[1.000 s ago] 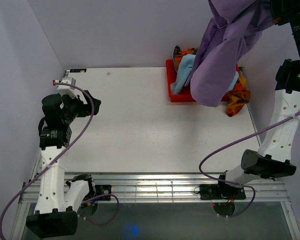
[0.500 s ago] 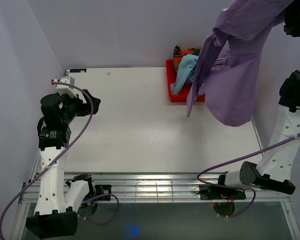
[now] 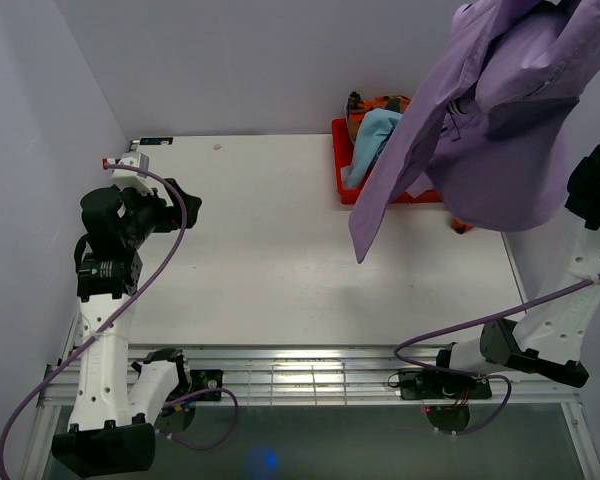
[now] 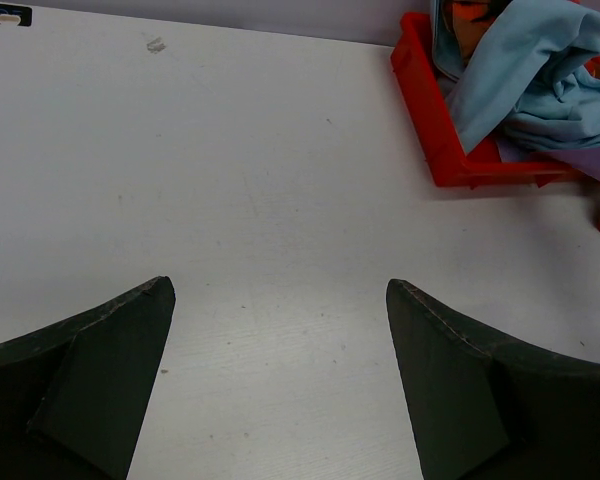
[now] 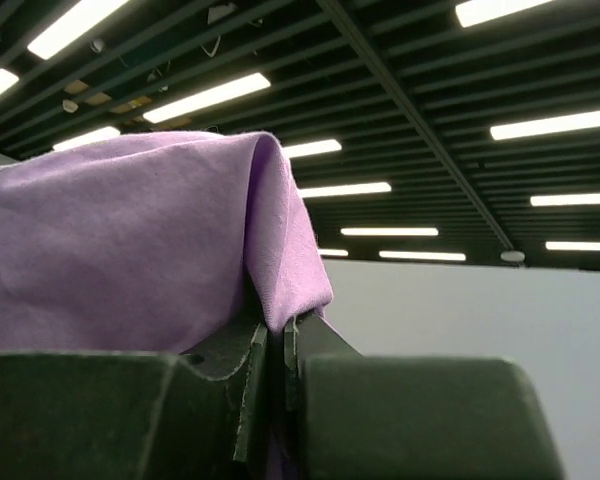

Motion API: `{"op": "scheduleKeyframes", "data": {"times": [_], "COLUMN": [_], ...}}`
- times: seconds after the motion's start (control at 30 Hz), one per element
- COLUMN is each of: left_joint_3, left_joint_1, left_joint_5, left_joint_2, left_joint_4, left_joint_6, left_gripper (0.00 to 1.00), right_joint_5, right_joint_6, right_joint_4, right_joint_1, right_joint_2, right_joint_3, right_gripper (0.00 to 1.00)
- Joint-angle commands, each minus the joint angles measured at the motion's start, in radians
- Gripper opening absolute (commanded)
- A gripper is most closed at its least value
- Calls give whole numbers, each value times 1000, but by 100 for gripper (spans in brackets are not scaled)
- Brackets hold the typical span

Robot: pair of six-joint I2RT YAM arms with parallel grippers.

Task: Fold and stack the trousers
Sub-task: Move the trousers to the center of the board

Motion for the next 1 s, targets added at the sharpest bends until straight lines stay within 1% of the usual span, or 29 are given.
{"op": "scheduleKeyframes", "data": {"times": [0.0,0.17,0.3,0.33,0.4,0.43,0.47,0.5,0.53,0.57,0.6,0.67,0.7,0.73,0.8,0.83,0.9,0.93,0.97], "left_joint_3": [30,16,16,16,20,20,20,15,15,15,21,29,33,41,49,53,56,58,62], "left_joint_1": [2,2,2,2,2,2,2,2,2,3,2,2,2,2,2,2,2,2,2], "left_joint_5": [29,55,87,101,135,153,155,155,147,147,150,153,153,153,149,146,141,139,135], "left_joint_2": [-12,-10,-7,-7,-4,-6,-6,-6,-4,1,7,30,37,48,59,62,66,68,71], "left_joint_4": [28,43,55,58,58,60,58,57,49,43,37,31,28,28,28,28,18,5,-3], "left_joint_6": [-15,-20,-28,-26,-15,-3,5,12,26,37,49,75,80,87,109,115,139,146,152], "left_gripper": [98,98,98,98,96,96,96,96,96,96,96,96,96,96,96,96,96,96,96], "right_joint_5": [124,132,138,117,72,5,-27,-53,-101,-123,-144,-193,-205,-213,-227,-229,-244,-271,-273], "right_joint_6": [21,24,26,32,96,117,146,139,109,66,-18,-92,-191,-235,-287,-347,-369,-391,-414], "right_joint_4": [114,154,177,177,185,195,199,170,125,81,50,47,26,-35,-33,-44,-53,-57,-111], "right_joint_1": [-1,-1,-1,0,-1,-1,3,14,72,94,108,172,196,245,301,351,397,454,489], "right_joint_2": [-18,-32,-46,-55,-75,-90,-95,-97,-97,-98,-104,-130,-132,-130,-120,-101,-71,-30,-9], "right_joint_3": [61,76,53,26,-45,-89,-185,-232,-275,-362,-423,-565,-662,-703,-819,-846,-881,-890,-886], "right_gripper": [8,8,8,8,8,8,8,8,8,8,8,8,8,8,8,8,8,8,8]}}
